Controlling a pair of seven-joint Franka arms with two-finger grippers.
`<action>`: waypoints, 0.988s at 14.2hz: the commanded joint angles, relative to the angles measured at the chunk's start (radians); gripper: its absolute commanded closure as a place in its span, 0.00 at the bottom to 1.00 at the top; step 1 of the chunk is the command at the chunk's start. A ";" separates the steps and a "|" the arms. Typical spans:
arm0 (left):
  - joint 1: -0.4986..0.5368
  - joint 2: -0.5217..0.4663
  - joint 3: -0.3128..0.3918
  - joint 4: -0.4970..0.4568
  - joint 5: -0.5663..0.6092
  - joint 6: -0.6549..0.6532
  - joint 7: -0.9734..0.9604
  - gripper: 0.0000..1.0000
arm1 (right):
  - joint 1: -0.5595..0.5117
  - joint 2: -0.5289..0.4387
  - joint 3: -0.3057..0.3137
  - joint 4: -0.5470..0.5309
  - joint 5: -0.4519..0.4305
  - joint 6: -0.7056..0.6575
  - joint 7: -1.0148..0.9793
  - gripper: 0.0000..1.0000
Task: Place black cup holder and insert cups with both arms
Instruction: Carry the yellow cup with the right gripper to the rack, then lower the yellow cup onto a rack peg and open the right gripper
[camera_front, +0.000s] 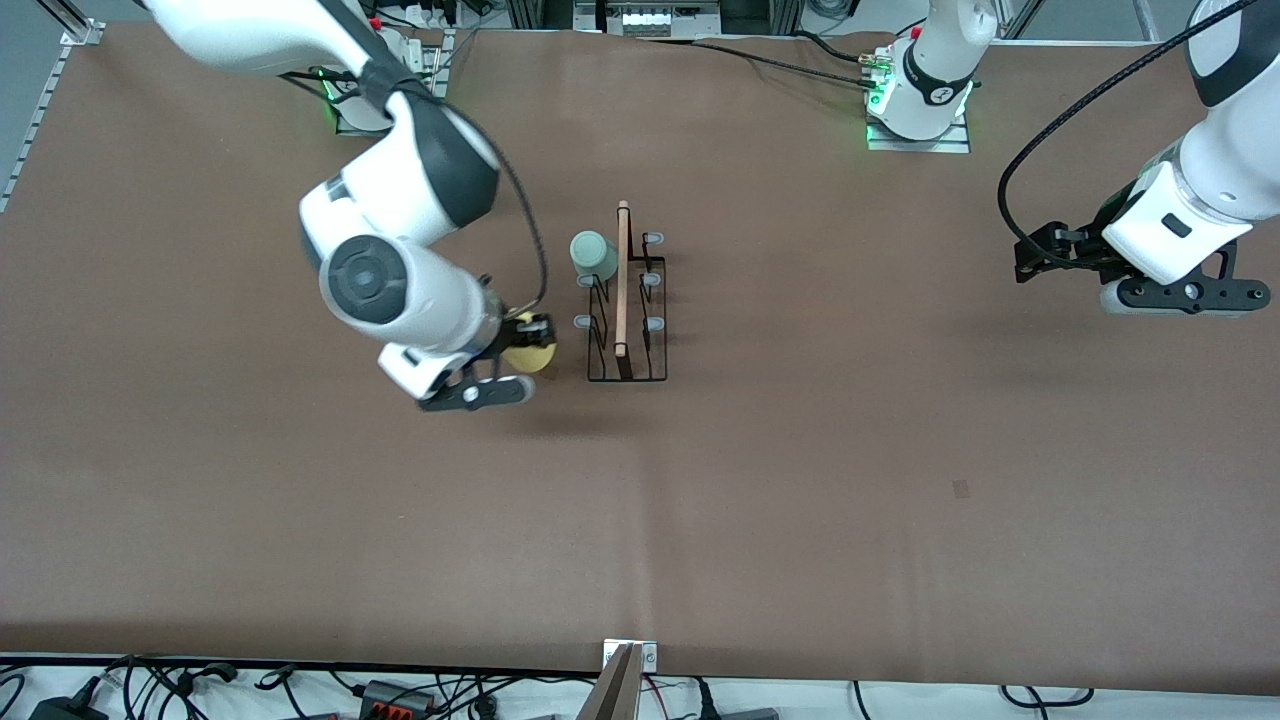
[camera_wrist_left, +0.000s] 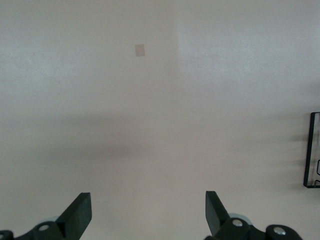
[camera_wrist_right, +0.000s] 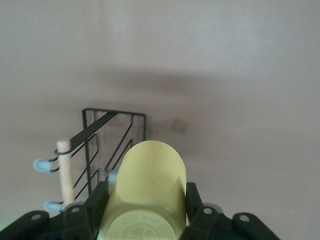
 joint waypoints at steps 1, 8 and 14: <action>0.002 -0.019 -0.002 -0.016 -0.021 -0.003 0.017 0.00 | 0.060 0.016 0.004 -0.010 -0.038 0.020 0.070 0.77; 0.008 -0.018 -0.002 -0.015 -0.021 -0.004 0.019 0.00 | 0.083 0.062 0.002 -0.012 -0.053 0.082 0.118 0.77; 0.006 -0.018 -0.002 -0.015 -0.023 -0.007 0.019 0.00 | 0.091 0.095 0.002 -0.012 -0.079 0.099 0.130 0.77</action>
